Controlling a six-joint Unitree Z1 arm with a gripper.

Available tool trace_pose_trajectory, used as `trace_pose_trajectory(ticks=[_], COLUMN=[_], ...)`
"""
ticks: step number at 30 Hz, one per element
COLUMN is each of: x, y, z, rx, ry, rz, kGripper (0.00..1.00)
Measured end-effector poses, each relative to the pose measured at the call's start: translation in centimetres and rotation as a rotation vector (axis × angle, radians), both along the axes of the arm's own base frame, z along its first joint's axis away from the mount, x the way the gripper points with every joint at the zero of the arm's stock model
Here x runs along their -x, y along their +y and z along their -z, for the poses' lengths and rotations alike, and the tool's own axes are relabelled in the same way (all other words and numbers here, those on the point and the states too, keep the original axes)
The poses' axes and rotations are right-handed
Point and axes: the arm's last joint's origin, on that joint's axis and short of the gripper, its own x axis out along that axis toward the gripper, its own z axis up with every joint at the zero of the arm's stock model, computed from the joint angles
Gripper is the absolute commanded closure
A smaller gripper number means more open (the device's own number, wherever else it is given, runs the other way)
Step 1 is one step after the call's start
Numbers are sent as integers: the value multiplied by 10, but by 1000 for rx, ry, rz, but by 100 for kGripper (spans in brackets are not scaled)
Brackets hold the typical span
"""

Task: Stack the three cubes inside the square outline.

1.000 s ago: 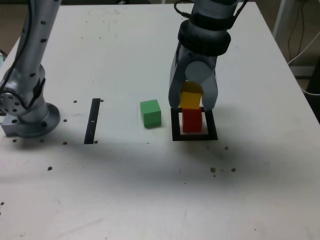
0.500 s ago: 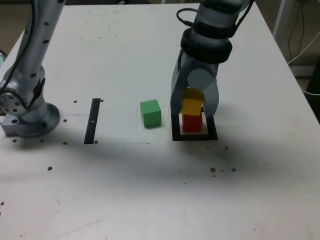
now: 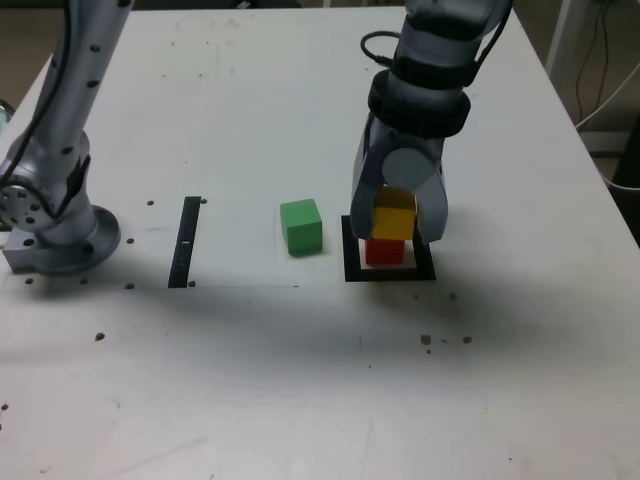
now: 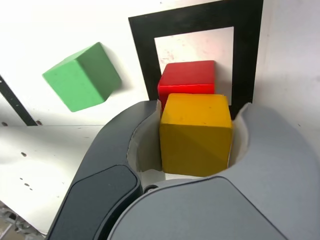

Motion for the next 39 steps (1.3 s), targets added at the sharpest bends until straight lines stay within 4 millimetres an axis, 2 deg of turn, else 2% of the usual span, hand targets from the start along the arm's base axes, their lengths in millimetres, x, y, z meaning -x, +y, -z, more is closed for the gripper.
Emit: trace_pose_trajectory(ticks=[12, 16, 27, 34, 39], x=[7, 13, 25, 46, 56], y=[4, 5, 7, 9, 10], z=[5, -5, -26, -47, -48], rx=[0, -8, -29, -60, -67], ry=[26, 3, -46, -72, -58], rz=[0, 2, 2, -9, -15], kGripper=[6, 3, 2, 1, 1])
